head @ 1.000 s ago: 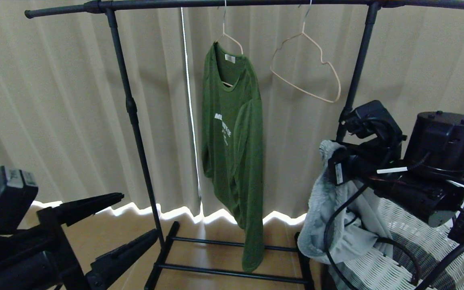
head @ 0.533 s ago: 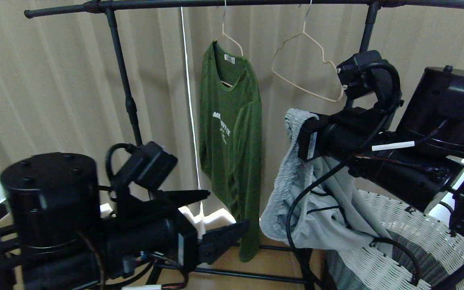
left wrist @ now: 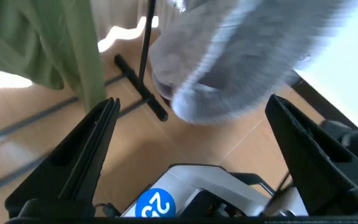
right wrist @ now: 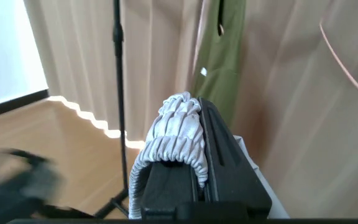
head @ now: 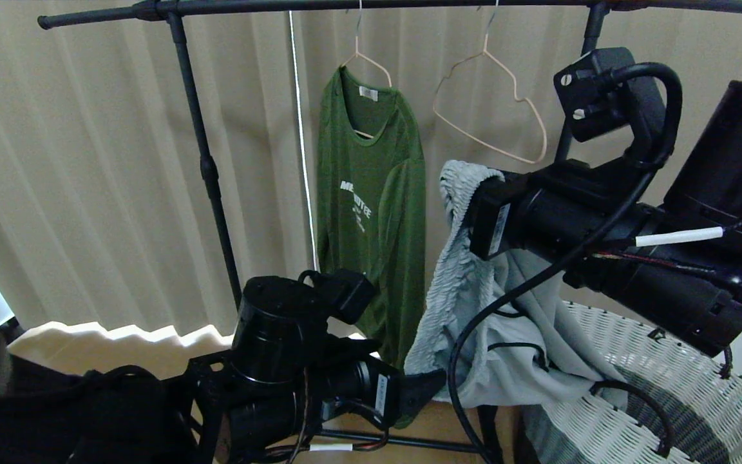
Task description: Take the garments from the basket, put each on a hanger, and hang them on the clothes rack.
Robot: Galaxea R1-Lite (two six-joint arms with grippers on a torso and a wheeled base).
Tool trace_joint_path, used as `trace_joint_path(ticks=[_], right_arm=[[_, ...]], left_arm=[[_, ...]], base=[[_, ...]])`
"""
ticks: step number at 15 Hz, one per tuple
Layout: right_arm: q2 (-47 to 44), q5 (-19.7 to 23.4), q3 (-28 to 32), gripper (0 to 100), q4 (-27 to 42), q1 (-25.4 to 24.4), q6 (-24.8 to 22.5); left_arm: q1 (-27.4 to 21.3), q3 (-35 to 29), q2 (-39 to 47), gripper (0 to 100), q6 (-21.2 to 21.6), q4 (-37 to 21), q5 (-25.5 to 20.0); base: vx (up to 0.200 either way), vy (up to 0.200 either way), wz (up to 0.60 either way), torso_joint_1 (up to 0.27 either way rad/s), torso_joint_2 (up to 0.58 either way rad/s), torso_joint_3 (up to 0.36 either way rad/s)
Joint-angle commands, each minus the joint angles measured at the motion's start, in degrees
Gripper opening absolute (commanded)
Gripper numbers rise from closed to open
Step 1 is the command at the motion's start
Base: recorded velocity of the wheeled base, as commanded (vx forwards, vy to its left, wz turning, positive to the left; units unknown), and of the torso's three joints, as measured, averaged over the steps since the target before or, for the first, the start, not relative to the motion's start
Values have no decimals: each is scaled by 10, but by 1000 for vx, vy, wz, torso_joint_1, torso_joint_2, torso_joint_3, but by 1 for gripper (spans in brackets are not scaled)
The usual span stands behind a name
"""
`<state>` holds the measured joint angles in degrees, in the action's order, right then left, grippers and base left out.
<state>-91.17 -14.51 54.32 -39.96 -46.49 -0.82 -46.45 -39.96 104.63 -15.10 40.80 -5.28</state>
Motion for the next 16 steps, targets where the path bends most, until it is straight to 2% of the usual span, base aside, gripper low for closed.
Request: trace_joint_path(ticks=[1,3,6,10,12,13,16], right_arm=[[10,3,-4,0,0,-2,0],[17,7,-9,0,0,-2,1],[21,19,-15,0,0,-3,6],[24,25,-19,0,0,-11,9],[31,26,-19,0,-1,-11,9],[35,26,-19,0,0,-11,9],[41,26,-19,0,1,-9,9]], left_arm=[[11,-6,34,100,1,3,0],[33,3,36,100,9,3,-1],[36,6,45,100,12,7,-4],[30,8,58,100,11,56,-25],[35,8,74,100,12,62,-25],[36,15,76,0,13,63,-25],[36,20,78,0,17,67,-21]], base=[[0,0,0,0,0,0],[0,0,0,0,0,0],[0,0,0,0,0,0],[0,0,0,0,0,0],[0,0,0,0,0,0],[0,0,0,0,0,0],[0,0,0,0,0,0]])
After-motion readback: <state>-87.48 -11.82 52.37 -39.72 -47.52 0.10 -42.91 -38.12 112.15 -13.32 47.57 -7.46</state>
